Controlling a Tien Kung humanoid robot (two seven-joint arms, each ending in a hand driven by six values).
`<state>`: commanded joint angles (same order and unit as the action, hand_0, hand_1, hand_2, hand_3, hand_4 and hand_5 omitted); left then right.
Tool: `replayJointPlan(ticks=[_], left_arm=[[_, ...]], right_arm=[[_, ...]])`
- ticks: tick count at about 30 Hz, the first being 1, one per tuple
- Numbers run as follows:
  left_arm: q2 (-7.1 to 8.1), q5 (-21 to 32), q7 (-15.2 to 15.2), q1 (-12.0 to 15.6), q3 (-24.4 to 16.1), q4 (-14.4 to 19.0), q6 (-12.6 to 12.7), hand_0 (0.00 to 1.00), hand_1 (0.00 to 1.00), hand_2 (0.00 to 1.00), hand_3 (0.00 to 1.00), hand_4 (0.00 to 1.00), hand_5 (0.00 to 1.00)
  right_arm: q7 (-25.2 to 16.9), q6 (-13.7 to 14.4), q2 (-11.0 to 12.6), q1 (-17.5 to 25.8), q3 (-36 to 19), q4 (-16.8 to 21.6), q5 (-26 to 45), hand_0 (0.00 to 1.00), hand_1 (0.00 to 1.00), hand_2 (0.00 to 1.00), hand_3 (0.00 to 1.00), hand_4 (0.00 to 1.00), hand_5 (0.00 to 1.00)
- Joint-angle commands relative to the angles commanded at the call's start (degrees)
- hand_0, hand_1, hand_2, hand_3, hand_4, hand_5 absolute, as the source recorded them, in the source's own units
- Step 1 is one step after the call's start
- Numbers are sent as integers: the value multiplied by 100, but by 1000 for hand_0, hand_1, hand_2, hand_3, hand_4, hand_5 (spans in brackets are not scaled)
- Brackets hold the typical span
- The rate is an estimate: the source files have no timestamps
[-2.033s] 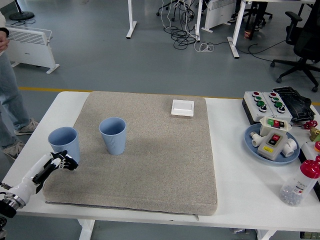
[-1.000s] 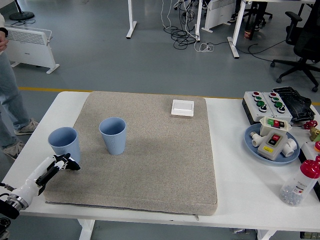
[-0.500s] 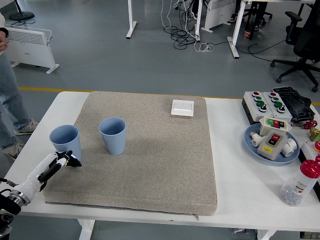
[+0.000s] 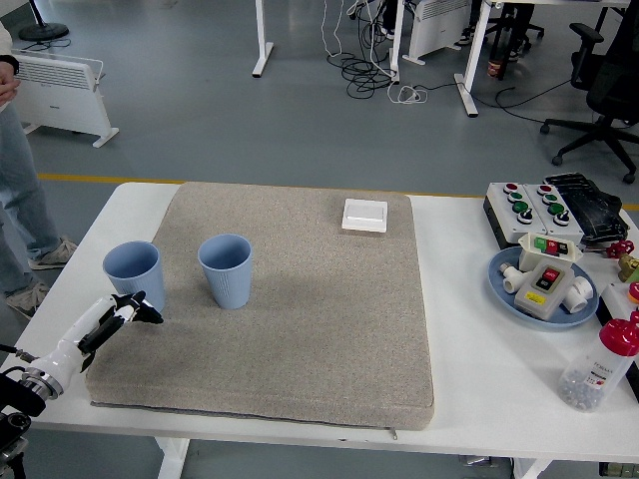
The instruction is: Push cup pick cup insert cup
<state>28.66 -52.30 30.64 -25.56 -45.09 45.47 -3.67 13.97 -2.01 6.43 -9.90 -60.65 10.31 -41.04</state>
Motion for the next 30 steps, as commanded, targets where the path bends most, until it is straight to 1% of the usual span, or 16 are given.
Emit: replayJointPlan(ticks=[7,18,30], left_arm=[[-27,87,33,-131,58,-90,12,712,599,524,453,489,998],[-214,248,44,-393,245,-501,30,723,606,530,453,488,998],[-311,388,41,-646,438,-808,32,739,615,536,461,484,998]], right_arm=[[5,-1,-3,-9,14,0,-3,782,728,732,631,307,589],[24,-8,-10,-35,69,0,-21,782,728,733,631,308,589],[34,-15,-10,-46,87,0,-35,782,726,732,631,309,589]])
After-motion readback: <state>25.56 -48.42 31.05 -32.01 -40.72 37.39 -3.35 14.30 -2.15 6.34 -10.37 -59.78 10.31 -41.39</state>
